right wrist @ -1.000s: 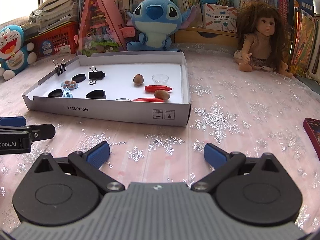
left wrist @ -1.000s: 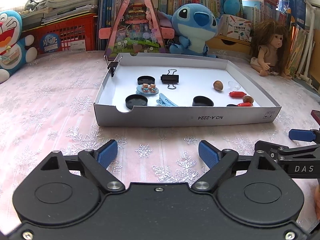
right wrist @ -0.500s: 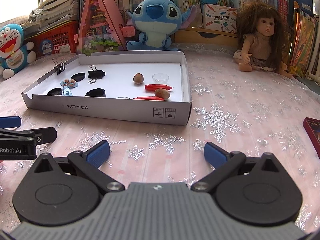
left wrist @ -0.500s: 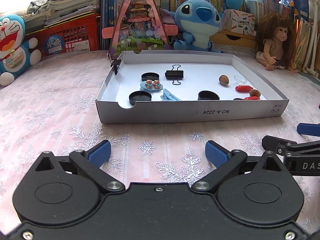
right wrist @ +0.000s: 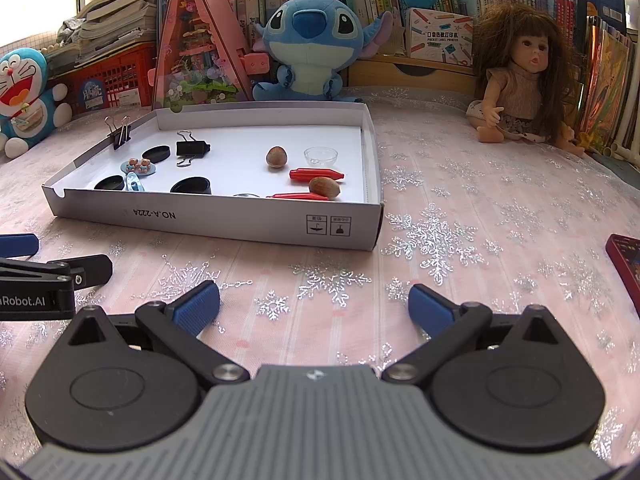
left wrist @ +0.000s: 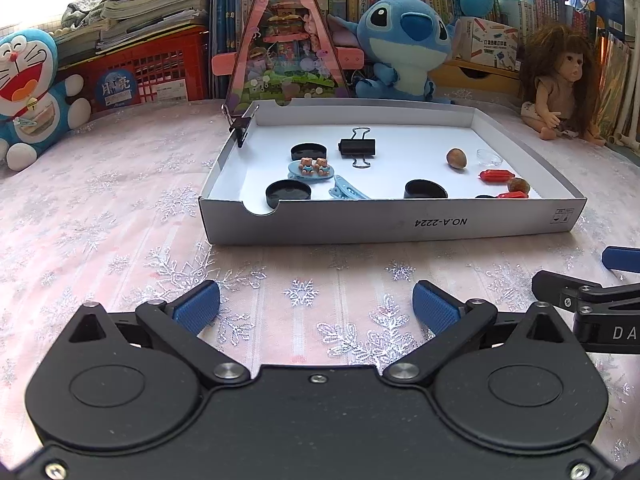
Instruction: Organize rigid objects
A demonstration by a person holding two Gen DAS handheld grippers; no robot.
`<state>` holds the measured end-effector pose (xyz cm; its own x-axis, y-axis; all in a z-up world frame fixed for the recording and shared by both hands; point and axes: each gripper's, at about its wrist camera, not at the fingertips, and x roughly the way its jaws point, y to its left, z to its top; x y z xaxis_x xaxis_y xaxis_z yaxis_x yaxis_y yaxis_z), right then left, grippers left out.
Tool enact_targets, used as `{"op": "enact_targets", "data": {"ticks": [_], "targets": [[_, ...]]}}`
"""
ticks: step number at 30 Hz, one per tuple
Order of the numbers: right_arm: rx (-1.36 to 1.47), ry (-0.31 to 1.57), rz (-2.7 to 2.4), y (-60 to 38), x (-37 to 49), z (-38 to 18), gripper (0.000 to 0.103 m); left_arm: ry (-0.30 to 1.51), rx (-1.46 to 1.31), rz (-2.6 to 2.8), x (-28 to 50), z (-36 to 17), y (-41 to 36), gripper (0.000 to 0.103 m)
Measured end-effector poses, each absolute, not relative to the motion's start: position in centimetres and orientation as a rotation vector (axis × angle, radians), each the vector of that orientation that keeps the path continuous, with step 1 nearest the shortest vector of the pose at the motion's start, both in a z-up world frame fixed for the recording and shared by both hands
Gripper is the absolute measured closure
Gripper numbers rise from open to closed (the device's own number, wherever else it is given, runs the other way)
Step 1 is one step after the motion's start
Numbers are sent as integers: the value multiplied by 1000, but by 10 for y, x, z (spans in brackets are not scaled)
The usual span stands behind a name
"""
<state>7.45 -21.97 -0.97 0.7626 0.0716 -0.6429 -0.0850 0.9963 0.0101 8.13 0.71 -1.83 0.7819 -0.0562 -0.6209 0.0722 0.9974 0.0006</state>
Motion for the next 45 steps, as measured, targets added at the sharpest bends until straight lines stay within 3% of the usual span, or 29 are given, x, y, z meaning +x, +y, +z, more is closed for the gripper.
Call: {"op": "enact_targets", "data": {"ticks": [45], "targets": [[-21, 697, 85, -219, 74, -10, 0, 655, 21, -52, 79, -20, 6, 0]]}}
